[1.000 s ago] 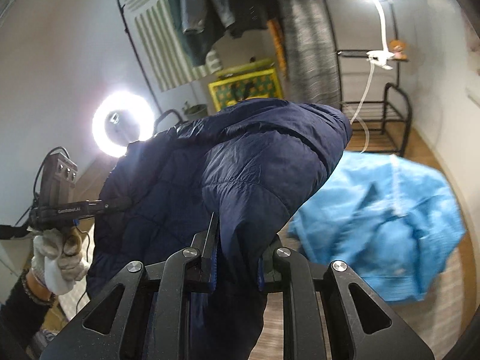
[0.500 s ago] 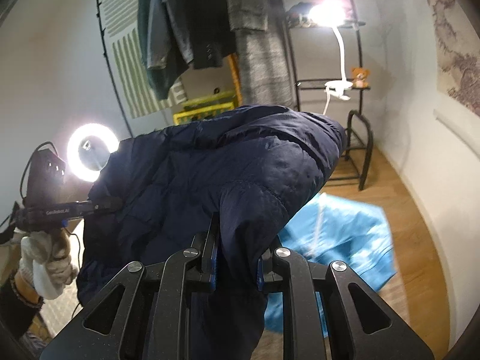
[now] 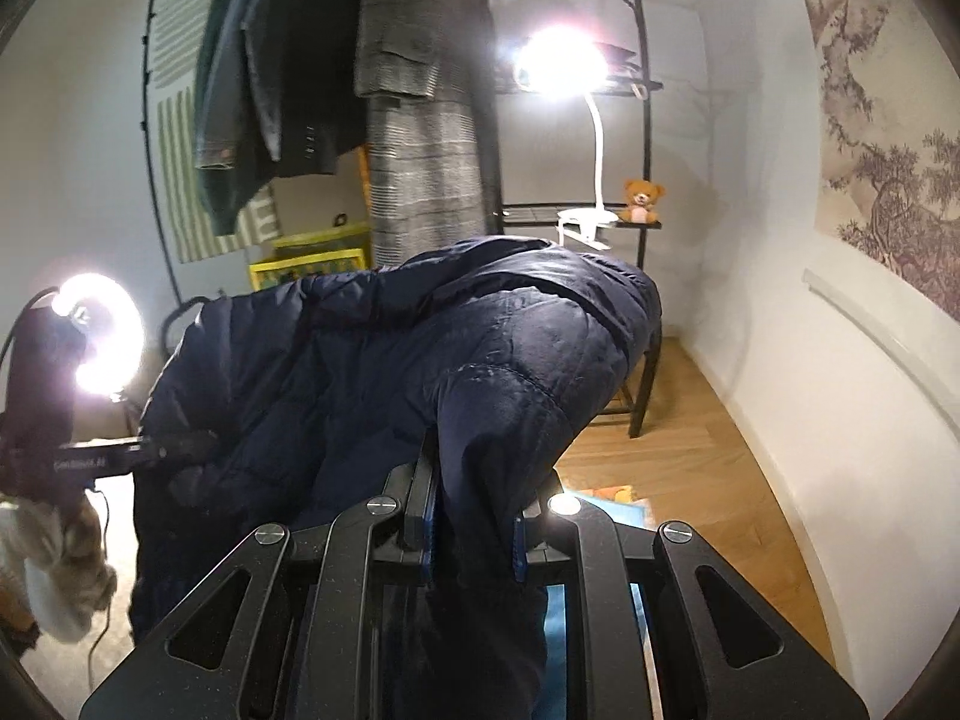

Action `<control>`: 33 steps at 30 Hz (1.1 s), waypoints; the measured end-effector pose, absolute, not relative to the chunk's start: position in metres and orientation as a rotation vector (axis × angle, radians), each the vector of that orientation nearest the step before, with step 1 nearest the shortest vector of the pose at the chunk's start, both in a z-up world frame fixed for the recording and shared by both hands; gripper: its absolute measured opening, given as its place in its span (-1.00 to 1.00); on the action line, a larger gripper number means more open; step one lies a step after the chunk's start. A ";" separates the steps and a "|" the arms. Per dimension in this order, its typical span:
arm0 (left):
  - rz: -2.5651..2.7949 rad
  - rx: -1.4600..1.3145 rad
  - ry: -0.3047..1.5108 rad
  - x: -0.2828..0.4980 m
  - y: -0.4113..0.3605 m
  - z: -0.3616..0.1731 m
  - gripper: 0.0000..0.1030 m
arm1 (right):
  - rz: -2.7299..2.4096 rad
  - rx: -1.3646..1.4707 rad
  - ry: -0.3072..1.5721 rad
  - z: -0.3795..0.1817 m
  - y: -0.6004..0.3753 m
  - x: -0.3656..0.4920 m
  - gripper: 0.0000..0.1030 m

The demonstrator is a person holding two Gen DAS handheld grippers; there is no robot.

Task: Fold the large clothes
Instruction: 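Carry the lifted jacket with both tools toward the light-blue garment, then lower the jacket onto the light-blue garment with the left tool while the right tool opens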

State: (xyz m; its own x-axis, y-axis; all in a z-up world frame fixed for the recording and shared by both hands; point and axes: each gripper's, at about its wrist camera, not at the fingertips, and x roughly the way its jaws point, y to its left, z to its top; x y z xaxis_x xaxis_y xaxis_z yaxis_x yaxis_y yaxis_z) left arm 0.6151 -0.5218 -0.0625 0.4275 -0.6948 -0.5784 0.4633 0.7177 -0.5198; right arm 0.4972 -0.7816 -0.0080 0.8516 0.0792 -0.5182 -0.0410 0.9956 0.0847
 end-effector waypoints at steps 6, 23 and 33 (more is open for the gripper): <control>-0.668 -0.311 0.931 0.640 -0.536 -0.121 -0.82 | 0.014 0.041 0.629 -0.068 -0.795 0.535 -0.68; -0.616 -0.344 0.974 0.651 -0.532 -0.161 -0.82 | -0.037 0.403 0.659 -0.112 -0.877 0.455 0.34; -0.599 -0.348 0.983 0.645 -0.530 -0.161 -0.82 | 0.146 0.698 0.812 -0.176 -0.867 0.376 0.25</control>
